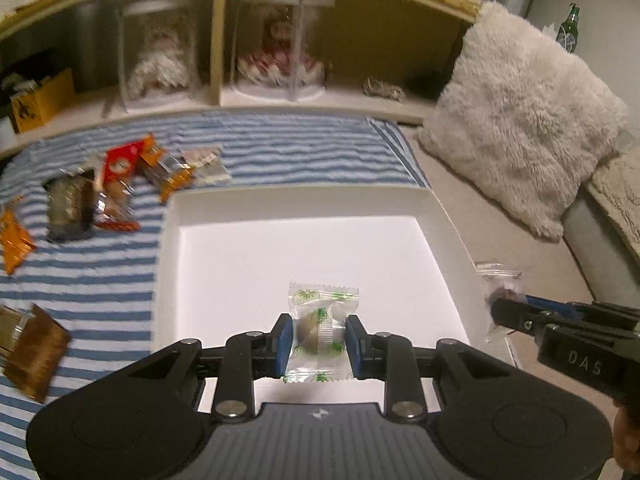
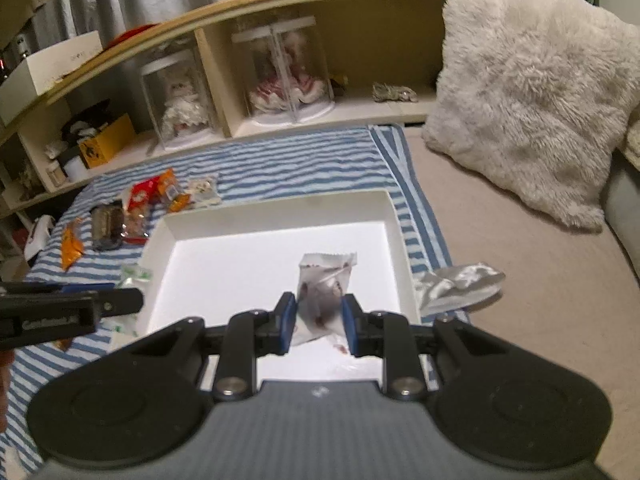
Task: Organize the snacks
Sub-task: 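Carry both candies into the white tray and open both grippers, then withdraw both tools from the tray back toward the snacks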
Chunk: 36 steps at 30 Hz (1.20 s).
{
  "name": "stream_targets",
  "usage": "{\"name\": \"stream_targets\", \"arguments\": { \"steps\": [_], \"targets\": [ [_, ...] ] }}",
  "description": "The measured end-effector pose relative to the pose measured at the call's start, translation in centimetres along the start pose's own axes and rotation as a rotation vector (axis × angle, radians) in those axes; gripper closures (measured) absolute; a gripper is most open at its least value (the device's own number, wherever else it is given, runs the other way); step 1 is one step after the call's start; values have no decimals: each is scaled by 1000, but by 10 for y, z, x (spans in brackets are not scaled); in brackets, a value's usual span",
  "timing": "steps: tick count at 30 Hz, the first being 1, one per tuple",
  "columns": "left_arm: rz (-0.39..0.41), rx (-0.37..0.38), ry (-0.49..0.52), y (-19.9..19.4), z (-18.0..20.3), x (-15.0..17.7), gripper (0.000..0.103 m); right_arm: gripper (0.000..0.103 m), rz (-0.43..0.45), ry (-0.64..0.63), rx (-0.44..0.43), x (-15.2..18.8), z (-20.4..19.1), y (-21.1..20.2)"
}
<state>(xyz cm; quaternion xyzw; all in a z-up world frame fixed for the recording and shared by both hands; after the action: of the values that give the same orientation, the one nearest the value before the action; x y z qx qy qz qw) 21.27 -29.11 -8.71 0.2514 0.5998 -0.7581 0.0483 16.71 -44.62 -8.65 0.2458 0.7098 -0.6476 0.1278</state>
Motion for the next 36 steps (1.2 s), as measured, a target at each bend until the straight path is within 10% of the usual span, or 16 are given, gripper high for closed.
{"name": "stream_targets", "arguments": {
  "steps": [11, 13, 28, 36],
  "targets": [
    [-21, 39, -24, 28, 21, -18, 69, 72, -39, 8, 3, -7, 18, 27],
    [-32, 26, -15, 31, 20, -16, 54, 71, -29, 13, -4, -10, 19, 30],
    [-82, -56, 16, 31, -2, 1, 3, 40, -127, -7, 28, 7, 30, 38],
    [-99, -70, 30, 21, -6, 13, 0, 14, -132, -27, 42, 17, 28, 24]
  ]
}}
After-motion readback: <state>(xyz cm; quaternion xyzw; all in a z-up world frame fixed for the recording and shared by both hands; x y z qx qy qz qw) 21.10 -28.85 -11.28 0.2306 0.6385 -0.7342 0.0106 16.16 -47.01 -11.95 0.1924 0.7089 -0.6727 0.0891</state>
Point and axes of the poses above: each gripper's, at about its wrist camera, not at the fingertips, and y roughly the way its jaws point, z to its right, x to its underside, the point moved 9 cm from there along y, roughly the way its jaws point, and after that the axes turned 14 degrees about -z, right-handed, at the moved point
